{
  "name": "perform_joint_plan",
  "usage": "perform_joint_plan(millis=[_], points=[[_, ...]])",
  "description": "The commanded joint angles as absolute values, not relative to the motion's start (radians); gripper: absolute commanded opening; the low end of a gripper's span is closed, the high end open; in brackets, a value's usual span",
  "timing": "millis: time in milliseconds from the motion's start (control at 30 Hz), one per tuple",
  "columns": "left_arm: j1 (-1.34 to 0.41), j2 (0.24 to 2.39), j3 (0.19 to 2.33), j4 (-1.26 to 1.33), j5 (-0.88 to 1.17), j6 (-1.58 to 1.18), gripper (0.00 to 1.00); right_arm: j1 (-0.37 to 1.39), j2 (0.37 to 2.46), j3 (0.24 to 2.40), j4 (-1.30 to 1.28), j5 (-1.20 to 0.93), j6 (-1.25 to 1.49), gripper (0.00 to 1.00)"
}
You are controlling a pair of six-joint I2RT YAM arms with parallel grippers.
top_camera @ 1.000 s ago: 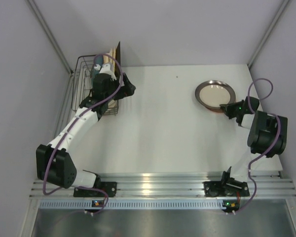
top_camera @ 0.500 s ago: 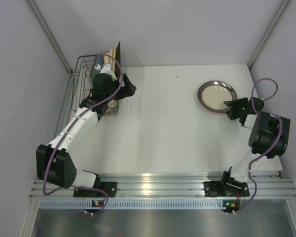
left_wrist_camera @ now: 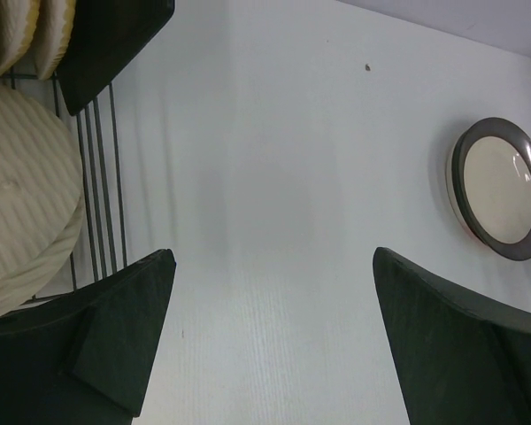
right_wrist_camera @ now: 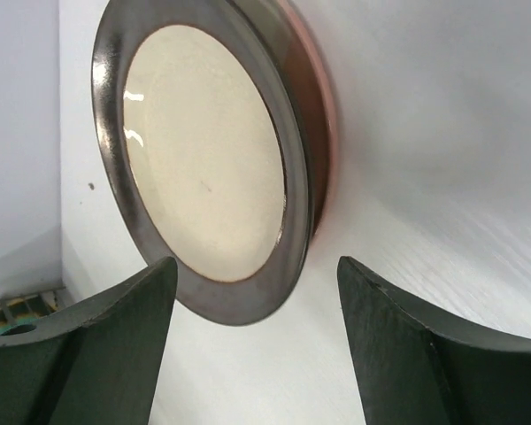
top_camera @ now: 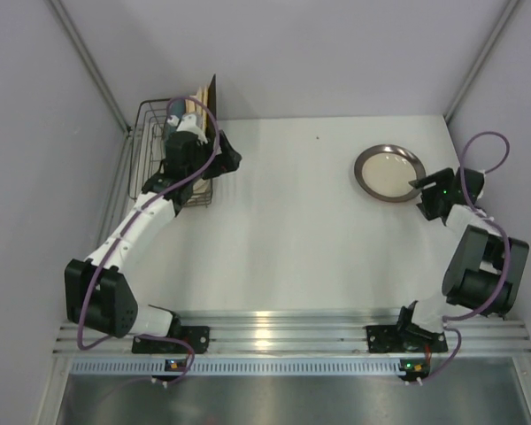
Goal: Unload the plates from the dish rack
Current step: Place the plate on the table, then grab a plate with the left arm
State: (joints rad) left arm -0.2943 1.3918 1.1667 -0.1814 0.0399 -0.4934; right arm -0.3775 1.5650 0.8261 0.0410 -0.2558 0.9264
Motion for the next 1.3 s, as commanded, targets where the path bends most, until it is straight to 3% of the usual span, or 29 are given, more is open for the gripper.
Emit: perform_joint_plan(millis=[0,233,567,1267], points=[[-0.270,1.397,1.210,-0.166,-0.023,-0.462,0.99,-0.387,1.451,0.828,-0.100,-0.164,0.828,0.73],[-0.121,1.549,1.423,-0.199,-0.102,-0.421,0.97,-0.266,1.280,0.779,-0.112,-0.181,0.718,0.73],[-0.104,1.932,1.814,-0.350,-0.255,-0.069,0.96,0.041,1.319,0.881,-0.132,-0.218,0.653,0.74],[-0.060,1.821,1.701,-0.405,-0.253,0.184,0.92,0.078,1.361,0.957,-0.207,-0.218,0.569,0.74]])
